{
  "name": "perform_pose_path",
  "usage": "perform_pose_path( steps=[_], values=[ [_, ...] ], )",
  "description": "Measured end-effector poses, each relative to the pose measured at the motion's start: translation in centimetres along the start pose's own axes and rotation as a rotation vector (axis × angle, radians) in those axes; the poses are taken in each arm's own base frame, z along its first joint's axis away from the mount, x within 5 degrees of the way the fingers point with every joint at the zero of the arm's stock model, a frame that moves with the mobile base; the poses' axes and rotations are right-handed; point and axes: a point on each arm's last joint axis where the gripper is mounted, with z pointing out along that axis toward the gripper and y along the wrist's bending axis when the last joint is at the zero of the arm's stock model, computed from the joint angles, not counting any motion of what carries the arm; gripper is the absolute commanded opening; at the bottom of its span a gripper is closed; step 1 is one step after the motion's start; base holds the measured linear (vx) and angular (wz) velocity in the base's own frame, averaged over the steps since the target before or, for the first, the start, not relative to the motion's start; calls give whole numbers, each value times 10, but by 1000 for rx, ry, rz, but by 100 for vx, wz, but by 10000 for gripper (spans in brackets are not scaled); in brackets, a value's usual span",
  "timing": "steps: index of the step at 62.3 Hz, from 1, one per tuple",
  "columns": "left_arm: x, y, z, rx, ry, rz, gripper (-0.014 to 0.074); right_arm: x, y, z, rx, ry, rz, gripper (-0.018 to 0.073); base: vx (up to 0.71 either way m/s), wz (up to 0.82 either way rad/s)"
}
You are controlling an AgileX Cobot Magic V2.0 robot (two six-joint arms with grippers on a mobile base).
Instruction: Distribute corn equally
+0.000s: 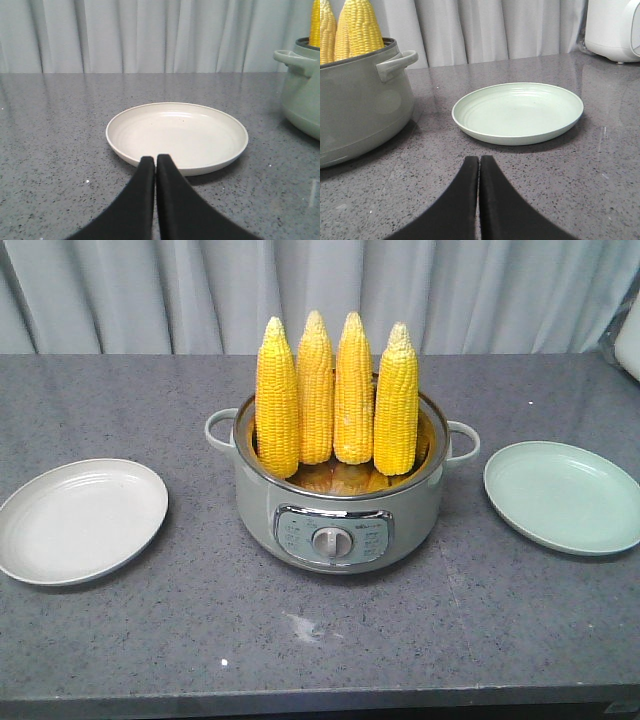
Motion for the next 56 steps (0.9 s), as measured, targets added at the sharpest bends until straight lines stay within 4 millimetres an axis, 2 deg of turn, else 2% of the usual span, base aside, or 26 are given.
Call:
perform_pose_path(
  steps=[56],
  values=[
    [0,0,0,0,0,0,-7,0,0,0,0,0,0,-1,1,0]
  ],
)
